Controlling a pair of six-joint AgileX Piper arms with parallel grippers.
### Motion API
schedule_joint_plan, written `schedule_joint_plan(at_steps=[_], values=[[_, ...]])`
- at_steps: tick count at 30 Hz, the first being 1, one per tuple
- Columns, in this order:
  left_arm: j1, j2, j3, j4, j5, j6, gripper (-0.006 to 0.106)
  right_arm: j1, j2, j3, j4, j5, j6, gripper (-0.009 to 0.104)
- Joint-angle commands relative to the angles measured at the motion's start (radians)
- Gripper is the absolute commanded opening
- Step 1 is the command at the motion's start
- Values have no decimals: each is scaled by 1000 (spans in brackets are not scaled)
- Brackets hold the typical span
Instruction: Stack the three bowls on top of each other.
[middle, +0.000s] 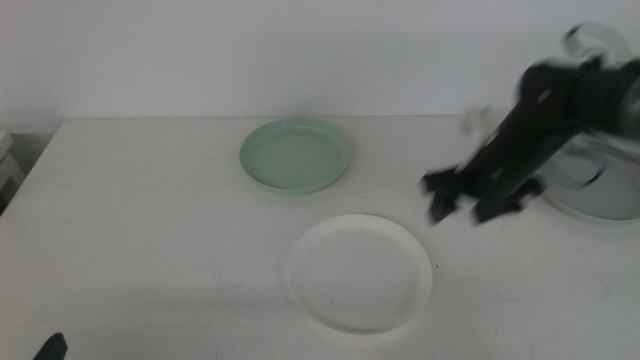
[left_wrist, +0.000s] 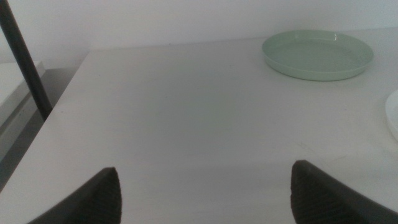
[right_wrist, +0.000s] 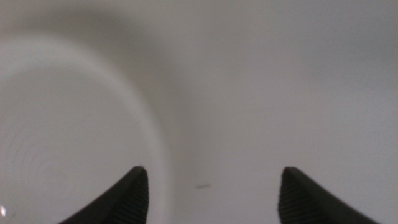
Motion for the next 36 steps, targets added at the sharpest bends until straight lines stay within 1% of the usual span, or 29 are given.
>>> schedule_joint_plan(at_steps=[1,4,10,11,14,17,23,29,36], values=[[1,-13,-5,-5,-71,-13,98,-91,-74,-97,-45,73,-10,58],[1,-13,-5,-5,-71,-13,98,-208,-69,-207,-56,140,-25,57],[1,-13,-5,-5,-71,-13,98,-428,-51,-318,-64,64,-84,54],[1,-13,-5,-5,-71,-13,98,-496,-33,-340,-64,51,-110,52],[1,-13,-5,-5,-71,-13,98,-578,9,-379,-64,54,-144,50],[1,-13,-5,-5,-71,-13,98,-644,55,-410,-65,57,-144,50],[1,-13,-5,-5,-71,-13,98,-698,152,-439,-69,36,-192,50],[1,-13,-5,-5,-71,-13,98,-701,231,-440,-76,-17,-197,50],[1,-13,-5,-5,-71,-13,98,-700,302,-440,-62,-59,-198,49]])
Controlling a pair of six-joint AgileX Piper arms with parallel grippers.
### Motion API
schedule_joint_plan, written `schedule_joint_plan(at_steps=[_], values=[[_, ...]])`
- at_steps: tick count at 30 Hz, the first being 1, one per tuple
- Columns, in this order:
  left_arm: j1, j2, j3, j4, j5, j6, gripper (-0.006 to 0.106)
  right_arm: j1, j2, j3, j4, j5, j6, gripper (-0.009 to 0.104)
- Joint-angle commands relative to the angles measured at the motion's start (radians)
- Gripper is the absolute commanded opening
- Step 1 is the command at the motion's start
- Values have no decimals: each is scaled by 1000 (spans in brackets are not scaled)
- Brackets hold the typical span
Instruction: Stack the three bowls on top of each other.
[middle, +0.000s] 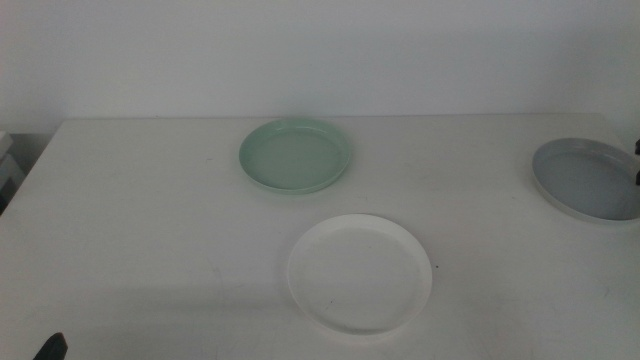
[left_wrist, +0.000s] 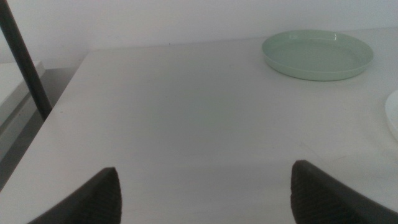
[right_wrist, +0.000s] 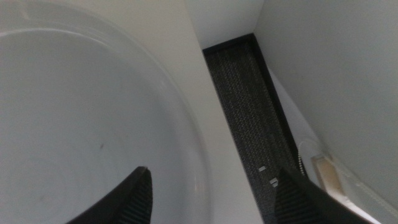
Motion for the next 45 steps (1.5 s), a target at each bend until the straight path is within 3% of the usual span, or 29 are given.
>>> schedule_joint_plan(at_steps=[1,5,11,16,19,23,26,29,38,45], values=[[1,-13,-5,-5,-71,-13,98,-5,-45,-35,10,-46,-17,49],[1,-13,-5,-5,-71,-13,98,-5,-18,-35,17,-66,-37,44],[1,-13,-5,-5,-71,-13,98,-5,-20,-35,17,-74,-37,-1],[1,-13,-5,-5,-71,-13,98,-5,-82,-19,40,-36,-48,-1],[1,-13,-5,-5,-71,-13,98,-5,-189,67,141,-48,-109,-1],[1,-13,-5,-5,-71,-13,98,20,-395,322,357,-169,-234,-1],[1,-13,-5,-5,-71,-13,98,77,-544,492,452,-264,-303,-1],[1,-13,-5,-5,-71,-13,98,161,-650,610,498,-266,-308,-1],[1,-13,-5,-5,-71,-13,98,495,-726,677,465,-266,-204,0],[1,-13,-5,-5,-71,-13,98,660,-663,677,425,-292,-129,0]])
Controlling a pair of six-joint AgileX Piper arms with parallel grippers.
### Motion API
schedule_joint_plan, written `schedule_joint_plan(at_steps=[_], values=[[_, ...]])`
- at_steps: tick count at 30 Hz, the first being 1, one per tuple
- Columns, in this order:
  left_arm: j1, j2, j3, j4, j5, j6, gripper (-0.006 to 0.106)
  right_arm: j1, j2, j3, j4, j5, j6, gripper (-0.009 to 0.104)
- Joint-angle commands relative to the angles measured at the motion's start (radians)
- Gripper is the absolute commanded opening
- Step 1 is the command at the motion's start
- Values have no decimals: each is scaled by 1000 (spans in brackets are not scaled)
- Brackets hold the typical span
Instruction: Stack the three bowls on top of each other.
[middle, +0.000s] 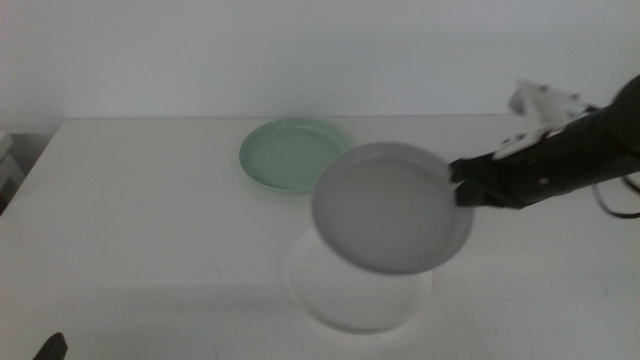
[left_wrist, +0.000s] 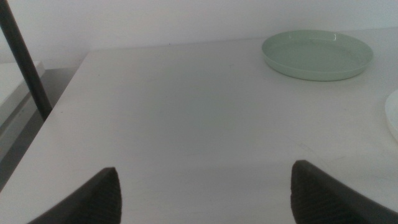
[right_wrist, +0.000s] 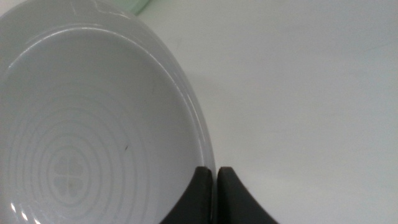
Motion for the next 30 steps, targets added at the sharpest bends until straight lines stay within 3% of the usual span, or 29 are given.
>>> schedule_joint_plan(at_steps=[1,7,19,23,30], values=[[1,-13,-5,-5,-71,-13,98,48,-6,-23,5,-53,12,0],[1,-13,-5,-5,-71,-13,98,112,80,-23,8,-76,12,0],[1,-13,-5,-5,-71,-13,98,116,169,-23,6,-105,0,2],[1,-13,-5,-5,-71,-13,98,116,170,-23,4,-102,-1,13],[1,-13,-5,-5,-71,-13,98,114,125,-33,0,-64,-1,47]])
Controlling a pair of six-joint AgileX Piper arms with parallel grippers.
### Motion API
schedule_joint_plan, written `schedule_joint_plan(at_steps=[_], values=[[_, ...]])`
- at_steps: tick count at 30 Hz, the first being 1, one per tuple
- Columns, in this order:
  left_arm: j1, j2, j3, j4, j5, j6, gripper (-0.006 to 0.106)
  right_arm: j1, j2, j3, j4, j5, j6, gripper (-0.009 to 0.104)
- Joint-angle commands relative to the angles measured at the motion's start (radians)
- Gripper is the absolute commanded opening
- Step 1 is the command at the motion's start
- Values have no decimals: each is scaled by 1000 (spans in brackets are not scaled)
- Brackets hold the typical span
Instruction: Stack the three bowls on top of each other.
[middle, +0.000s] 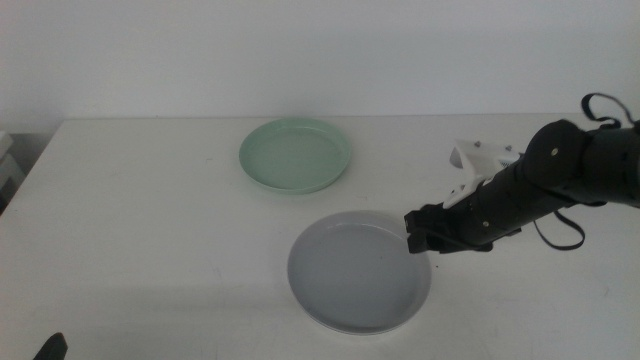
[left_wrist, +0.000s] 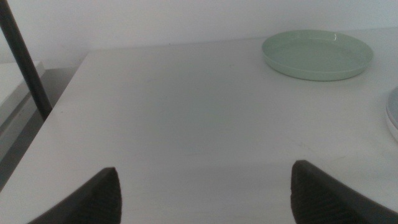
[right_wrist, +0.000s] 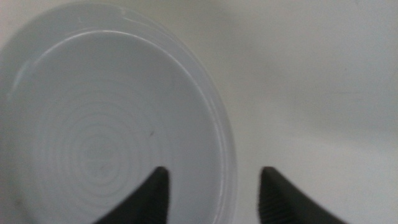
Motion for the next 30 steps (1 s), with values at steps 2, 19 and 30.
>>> schedule_joint_plan(at_steps=[2,19,30], values=[[1,-13,-5,-5,-71,-13,98,-3,-115,-49,-14,24,-13,54],[1,-13,-5,-5,-71,-13,98,-71,-803,102,-25,112,-203,54],[1,-13,-5,-5,-71,-13,98,-71,-1191,231,-104,251,-162,54]])
